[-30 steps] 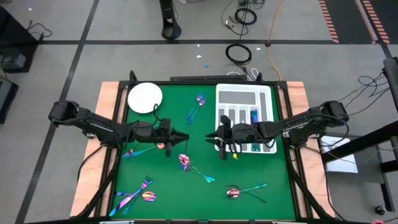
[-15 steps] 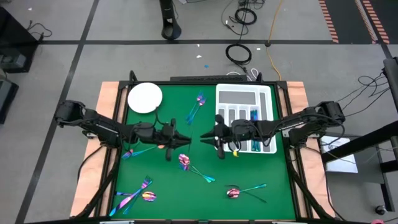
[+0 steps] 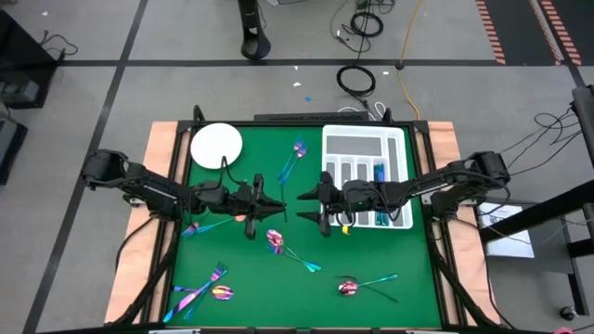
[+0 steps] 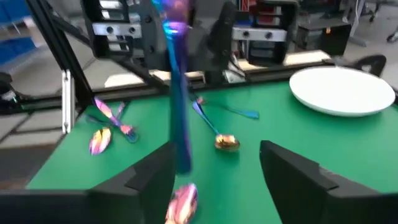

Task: Sort silverware
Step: Put the blue knife into the white cutlery tray

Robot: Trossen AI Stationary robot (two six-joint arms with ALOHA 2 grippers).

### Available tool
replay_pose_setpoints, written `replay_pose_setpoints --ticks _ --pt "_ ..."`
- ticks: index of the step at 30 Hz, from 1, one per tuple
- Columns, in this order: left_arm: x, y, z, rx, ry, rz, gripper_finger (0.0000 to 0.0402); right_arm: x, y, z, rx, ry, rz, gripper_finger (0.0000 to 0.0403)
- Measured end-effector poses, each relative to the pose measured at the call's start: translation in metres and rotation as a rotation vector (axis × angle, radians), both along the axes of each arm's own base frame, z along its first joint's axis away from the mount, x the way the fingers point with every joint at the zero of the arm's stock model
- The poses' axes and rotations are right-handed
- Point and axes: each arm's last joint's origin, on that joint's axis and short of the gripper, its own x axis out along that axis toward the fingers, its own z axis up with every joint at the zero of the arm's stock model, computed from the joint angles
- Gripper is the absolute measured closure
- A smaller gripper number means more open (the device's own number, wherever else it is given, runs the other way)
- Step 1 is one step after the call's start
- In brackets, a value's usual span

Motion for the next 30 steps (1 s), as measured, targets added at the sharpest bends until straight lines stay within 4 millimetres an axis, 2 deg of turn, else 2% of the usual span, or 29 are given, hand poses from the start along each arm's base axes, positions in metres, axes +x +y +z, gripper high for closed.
replay_pose_setpoints --ticks 5,9,13,30 --pt "0.003 0.000 -0.005 0.000 0.007 0.039 0.0375 0.006 0.001 -0.008 -0.006 -0.014 0.004 0.0159" --pt "0.006 0.002 -0.009 -0.005 0.005 0.132 0.0375 0.010 0.001 -0.012 -0.002 -0.025 0.005 0.0160" --pt "0.007 0.000 -0.008 -0.004 -0.027 0.136 0.0375 0.011 0.001 -0.014 0.000 -0.031 0.008 0.0161" --pt "0.009 -0.002 -0.008 -0.033 -0.059 0.131 0.0375 0.012 0.002 -0.004 -0.003 -0.137 0.018 0.0163"
